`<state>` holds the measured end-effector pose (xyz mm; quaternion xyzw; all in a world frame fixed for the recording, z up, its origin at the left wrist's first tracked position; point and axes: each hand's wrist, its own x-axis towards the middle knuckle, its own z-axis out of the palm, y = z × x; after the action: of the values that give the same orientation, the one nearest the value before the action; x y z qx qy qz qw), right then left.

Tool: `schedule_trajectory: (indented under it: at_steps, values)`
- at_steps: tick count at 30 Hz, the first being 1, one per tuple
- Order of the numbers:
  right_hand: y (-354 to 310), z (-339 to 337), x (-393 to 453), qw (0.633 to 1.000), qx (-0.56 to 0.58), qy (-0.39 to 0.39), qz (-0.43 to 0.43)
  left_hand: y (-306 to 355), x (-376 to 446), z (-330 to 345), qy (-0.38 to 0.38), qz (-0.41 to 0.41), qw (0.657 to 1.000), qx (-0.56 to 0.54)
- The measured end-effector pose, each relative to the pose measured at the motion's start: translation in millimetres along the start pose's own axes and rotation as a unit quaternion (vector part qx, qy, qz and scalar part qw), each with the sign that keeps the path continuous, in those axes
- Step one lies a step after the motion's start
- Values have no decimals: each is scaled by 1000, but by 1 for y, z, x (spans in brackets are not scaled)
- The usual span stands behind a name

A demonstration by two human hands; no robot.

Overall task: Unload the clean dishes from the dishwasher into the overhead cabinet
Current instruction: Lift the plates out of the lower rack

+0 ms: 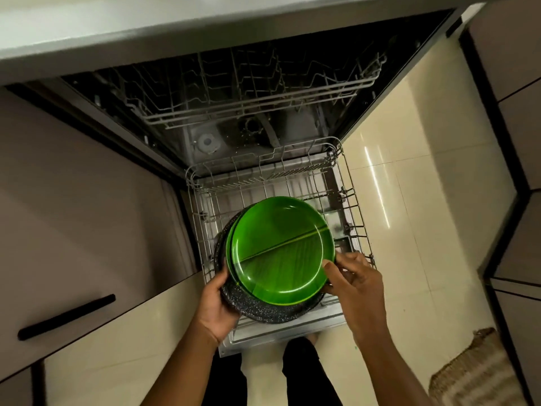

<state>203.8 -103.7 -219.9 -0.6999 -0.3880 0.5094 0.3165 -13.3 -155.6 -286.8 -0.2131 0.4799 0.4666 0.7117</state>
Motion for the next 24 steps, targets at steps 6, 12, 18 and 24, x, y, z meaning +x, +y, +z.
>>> schedule_trajectory:
  at_steps: [6, 12, 18, 24]
  values:
    - [-14, -3, -29, 983, -158, 44, -77, 1, -34, -12, -44, -10, 999, 22]
    - [-48, -4, -72, 969, -213, 46, -118, 21, -95, -6, -22, -8, 999, 45]
    - [-88, -13, -121, 990, -125, 13, -60, 44, -172, 7, -35, 4, 994, 107]
    - [-120, -12, -171, 984, 149, -88, 42, 53, -242, 28, -66, 7, 988, 138]
